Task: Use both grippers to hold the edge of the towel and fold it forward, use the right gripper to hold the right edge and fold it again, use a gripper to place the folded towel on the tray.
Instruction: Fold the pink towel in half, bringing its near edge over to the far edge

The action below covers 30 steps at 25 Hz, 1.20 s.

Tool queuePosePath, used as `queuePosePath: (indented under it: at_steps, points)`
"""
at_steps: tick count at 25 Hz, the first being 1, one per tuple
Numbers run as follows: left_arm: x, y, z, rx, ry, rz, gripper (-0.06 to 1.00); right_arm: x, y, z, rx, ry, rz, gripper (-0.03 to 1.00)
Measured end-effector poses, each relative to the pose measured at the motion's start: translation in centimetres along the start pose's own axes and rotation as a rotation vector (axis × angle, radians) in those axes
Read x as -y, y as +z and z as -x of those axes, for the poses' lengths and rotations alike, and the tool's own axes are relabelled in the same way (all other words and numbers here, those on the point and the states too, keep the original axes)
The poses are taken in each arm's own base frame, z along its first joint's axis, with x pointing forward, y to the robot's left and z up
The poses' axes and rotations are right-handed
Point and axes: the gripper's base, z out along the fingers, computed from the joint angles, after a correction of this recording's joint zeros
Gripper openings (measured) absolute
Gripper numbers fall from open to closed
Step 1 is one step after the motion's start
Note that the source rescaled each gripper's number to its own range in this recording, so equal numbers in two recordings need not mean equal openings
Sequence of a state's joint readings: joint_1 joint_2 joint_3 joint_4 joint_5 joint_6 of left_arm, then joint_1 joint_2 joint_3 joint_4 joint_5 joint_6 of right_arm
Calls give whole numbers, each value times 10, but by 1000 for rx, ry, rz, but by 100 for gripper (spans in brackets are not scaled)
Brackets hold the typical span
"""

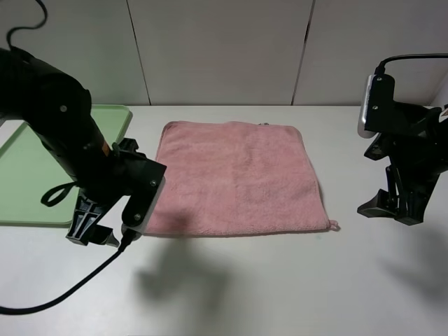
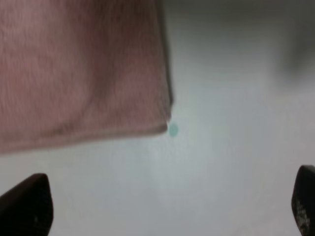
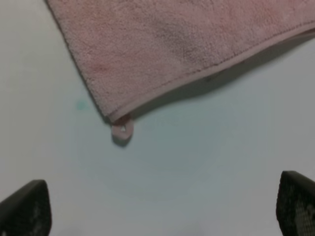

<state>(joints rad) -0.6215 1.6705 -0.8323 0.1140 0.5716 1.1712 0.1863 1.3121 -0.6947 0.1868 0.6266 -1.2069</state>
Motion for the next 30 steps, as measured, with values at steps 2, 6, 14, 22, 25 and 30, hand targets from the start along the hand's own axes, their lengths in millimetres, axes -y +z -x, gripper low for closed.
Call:
queuePosePath:
  at_steps: [2,6,14,22,25,30]
  points:
    - [-1,8,4,-13,39,2,97,0,0,0,1,0,-3,100]
    - [-3,23,5,-36,62,-12,97,0,0,0,2,0,-5,100]
    - [-9,45,10,-13,73,18,97,2,0,1,7,0,-19,100]
    - [-7,65,11,-24,78,-29,96,2,0,1,9,0,-24,100]
    - [-7,66,11,-25,79,-32,96,3,0,1,10,0,-27,100]
    - [-8,66,11,-26,78,-33,95,3,0,1,13,-4,-29,100]
